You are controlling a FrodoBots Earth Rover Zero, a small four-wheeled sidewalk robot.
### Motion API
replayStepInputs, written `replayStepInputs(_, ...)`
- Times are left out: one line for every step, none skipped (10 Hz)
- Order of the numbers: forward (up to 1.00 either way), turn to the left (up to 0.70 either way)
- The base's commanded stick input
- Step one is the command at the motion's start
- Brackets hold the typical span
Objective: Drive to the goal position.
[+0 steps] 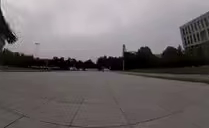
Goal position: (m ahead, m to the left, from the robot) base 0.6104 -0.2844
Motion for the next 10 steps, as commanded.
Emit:
replayStepInputs(0.70,0.01)
replayStepInputs(0.70,0.01)
replayStepInputs(0.70,0.01)
replayStepInputs(0.70,0.01)
replayStepInputs(0.70,0.01)
replayStepInputs(0.70,0.01)
replayStepInputs(0.70,0.01)
replayStepInputs(0.70,0.01)
replayStepInputs(0.70,0.01)
replayStepInputs(0.70,0.01)
